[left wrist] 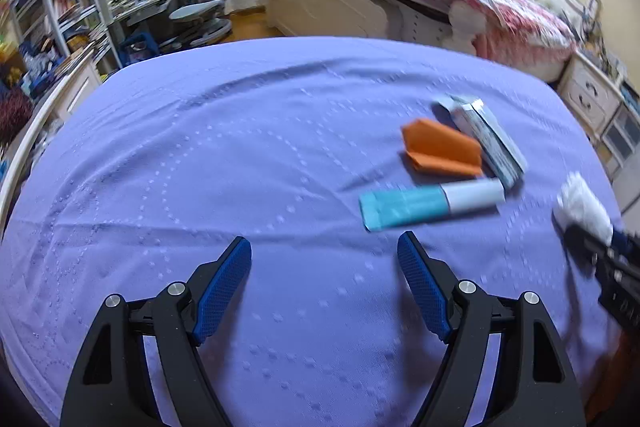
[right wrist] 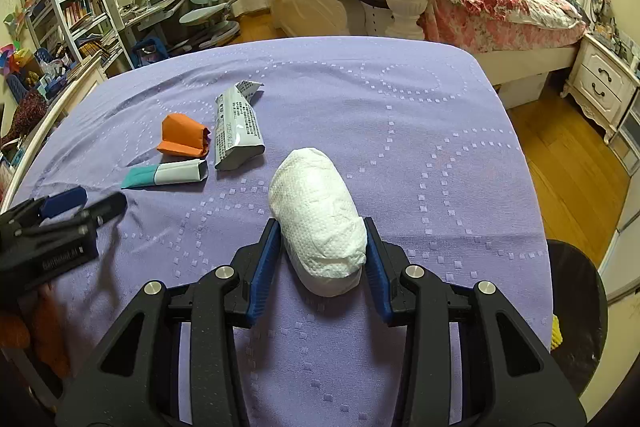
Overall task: Collect trash
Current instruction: 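Move the left gripper toward the teal tube while the right holds the white roll, then grasp the teal tube with the left gripper while the right holds the white roll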
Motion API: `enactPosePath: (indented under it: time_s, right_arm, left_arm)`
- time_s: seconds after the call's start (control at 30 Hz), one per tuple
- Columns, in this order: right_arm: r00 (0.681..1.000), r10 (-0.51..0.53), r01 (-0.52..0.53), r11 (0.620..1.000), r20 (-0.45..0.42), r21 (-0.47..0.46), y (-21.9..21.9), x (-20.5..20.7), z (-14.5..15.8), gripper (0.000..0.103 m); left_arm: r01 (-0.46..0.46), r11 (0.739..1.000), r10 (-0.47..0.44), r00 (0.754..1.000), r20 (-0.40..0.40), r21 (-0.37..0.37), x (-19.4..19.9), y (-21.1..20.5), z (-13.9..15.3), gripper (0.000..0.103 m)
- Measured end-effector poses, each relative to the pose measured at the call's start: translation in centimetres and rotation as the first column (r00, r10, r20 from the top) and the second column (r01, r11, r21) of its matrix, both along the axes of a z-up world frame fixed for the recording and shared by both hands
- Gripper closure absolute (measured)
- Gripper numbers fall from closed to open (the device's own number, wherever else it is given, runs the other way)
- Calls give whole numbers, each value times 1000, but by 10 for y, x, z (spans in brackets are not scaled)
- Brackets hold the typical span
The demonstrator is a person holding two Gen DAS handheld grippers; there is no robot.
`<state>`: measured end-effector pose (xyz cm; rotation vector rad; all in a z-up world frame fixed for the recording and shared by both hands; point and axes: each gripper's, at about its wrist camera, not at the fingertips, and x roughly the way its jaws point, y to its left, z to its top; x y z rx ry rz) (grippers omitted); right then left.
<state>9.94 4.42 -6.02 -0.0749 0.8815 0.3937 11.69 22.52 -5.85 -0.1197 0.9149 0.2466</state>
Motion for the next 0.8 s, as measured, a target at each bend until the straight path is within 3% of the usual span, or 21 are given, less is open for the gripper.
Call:
enactPosePath:
  time_s: [0.17, 0.27, 0.8]
  right_arm:
    - [1000, 0, 0, 1000, 1, 1, -2, -3, 0, 63]
    - [1000, 0, 0, 1000, 2, 2, -1, -3, 0, 63]
    - [1000, -3, 3, 1000, 0, 6, -3, -4, 0, 63]
  left_arm:
    - [-45, 999, 45, 999, -15, -2, 22, 19, -3, 27]
    - [-4, 1000, 5, 999, -52, 20, 36, 22, -4, 27]
    - [121, 993, -121, 992, -39, 8, -5, -15, -5, 27]
